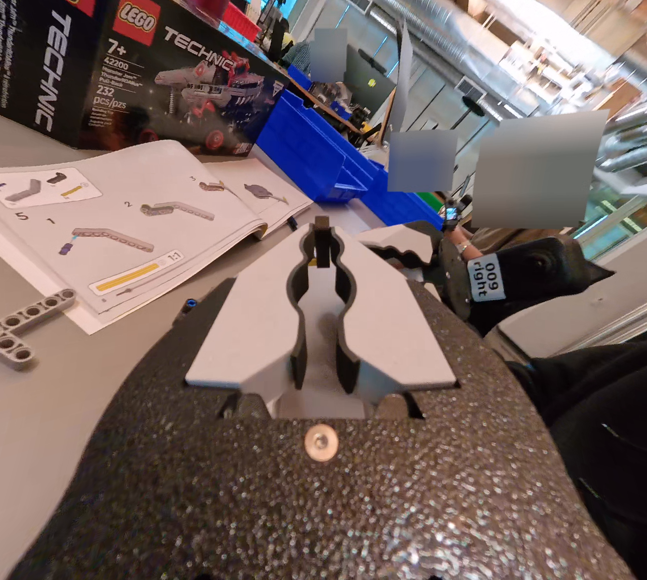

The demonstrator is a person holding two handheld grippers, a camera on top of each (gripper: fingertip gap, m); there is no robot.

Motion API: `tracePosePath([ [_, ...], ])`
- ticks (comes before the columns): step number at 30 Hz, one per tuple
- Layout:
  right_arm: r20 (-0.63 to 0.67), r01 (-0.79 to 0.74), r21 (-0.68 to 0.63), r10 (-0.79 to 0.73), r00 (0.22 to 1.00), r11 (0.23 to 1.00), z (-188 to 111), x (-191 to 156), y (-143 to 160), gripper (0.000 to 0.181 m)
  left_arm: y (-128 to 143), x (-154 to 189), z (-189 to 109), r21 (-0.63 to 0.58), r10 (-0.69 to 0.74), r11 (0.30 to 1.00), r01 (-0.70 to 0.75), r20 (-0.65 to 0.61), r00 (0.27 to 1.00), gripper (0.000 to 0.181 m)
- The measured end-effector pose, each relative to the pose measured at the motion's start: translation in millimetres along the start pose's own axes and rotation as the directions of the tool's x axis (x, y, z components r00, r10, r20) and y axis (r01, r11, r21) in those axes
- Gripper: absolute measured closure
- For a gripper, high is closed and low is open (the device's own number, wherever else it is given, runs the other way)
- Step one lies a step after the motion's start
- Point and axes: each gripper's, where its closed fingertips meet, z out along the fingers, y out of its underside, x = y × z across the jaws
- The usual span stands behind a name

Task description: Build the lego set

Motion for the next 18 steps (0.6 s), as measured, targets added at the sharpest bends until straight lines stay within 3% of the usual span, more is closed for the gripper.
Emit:
tracePosePath([
  [1, -0.004, 0.006, -0.002, -0.006, 1.0, 1.0, 0, 1, 0, 0.169, -1, 0, 1, 0.011, -0.021, 1.0, 0.021, -0.009, 1.0, 0.176],
  [8, -0.059, 0.03, -0.026, -0.032, 0.998, 0.999, -1, 8, 2, 0.174, 0, 4, 5, 0.048, -0.089, 0.995, 0.091, -0.048, 0.995, 0.176],
  [14, -0.054, 0.016, -0.046, -0.018, 0.998, 0.999, 0, 9, 8, 0.165, -6, 7, 5, 0.082, -0.112, 0.99, 0.117, -0.07, 0.991, 0.176],
  [18, -0.074, 0.07, -0.049, -0.074, 0.995, 0.996, -3, 12, 7, 0.176, -6, 10, 5, 0.073, -0.124, 0.989, 0.131, -0.1, 0.987, 0.176],
])
